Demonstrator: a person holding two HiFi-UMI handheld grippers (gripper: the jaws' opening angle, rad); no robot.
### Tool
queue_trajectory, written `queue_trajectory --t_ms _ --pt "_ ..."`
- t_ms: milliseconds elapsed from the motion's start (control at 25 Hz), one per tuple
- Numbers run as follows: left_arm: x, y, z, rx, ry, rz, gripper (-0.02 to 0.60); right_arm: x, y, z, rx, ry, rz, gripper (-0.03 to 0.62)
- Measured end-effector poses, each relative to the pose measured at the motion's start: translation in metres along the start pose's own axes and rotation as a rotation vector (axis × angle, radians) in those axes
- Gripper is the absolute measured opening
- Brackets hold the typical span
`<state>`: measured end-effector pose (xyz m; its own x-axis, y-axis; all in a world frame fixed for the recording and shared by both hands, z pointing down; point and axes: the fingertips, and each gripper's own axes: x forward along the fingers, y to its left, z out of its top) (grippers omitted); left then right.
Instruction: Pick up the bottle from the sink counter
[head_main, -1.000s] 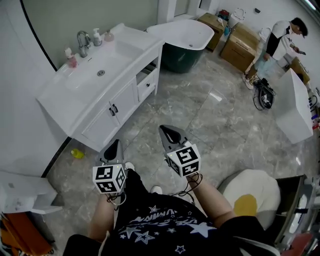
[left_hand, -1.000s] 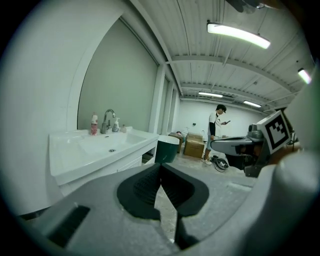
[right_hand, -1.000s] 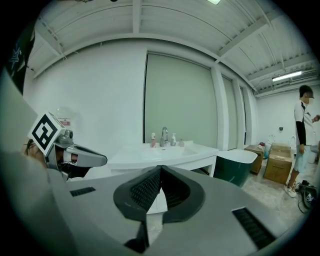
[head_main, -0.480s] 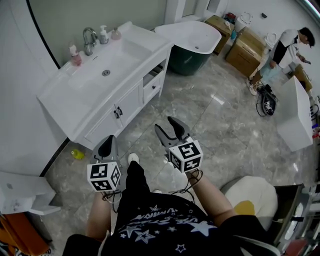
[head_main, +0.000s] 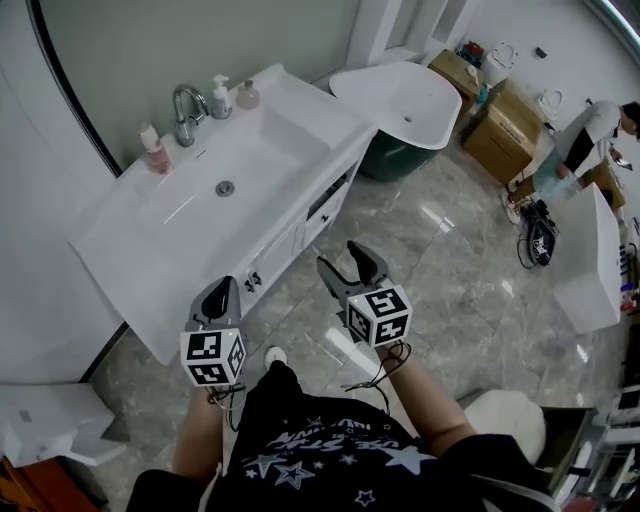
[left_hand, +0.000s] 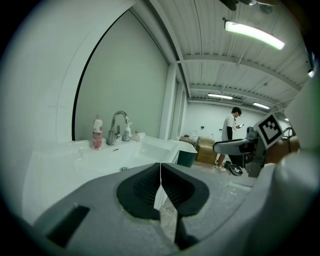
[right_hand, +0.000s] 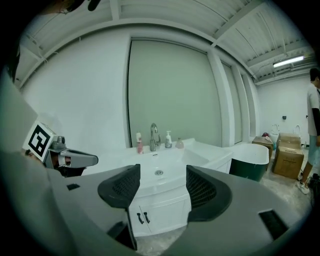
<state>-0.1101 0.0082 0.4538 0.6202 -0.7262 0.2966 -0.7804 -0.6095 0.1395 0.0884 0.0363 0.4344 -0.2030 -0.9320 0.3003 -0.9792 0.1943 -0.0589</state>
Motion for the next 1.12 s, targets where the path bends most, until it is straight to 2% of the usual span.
queue_trajectory --t_ms 160,320,440,680,840,1040,1120 --pt "0.038 0.048 0.019 -0.060 0.011 0.004 0.020 0.070 -0.008 0.029 -0.005 0.013 0.017 0.273" --pt "0.070 0.089 0.035 -0.046 0.018 0.027 0.020 0.126 -0.014 0.049 -0.020 0.019 0.030 0.273" --pt "0.091 0.109 0.045 -0.050 0.017 0.040 0.020 0.162 -0.022 0.059 -0.039 0.033 0.044 0.272" --pt "0.132 0.135 0.050 -0.105 0.021 0.094 0.020 0.237 -0.054 0.073 -0.041 0.041 0.084 0.264" --pt "0.169 0.152 0.060 -0.117 0.008 0.184 0.020 0.310 -0.086 0.089 -0.078 0.031 0.148 0.264" --pt "0.220 0.174 0.079 -0.165 0.003 0.384 0.020 0.408 -0.130 0.116 -0.123 0.028 0.253 0.259" --pt "0.240 0.175 0.088 -0.174 0.013 0.439 0.020 0.442 -0.142 0.120 -0.139 0.050 0.302 0.256"
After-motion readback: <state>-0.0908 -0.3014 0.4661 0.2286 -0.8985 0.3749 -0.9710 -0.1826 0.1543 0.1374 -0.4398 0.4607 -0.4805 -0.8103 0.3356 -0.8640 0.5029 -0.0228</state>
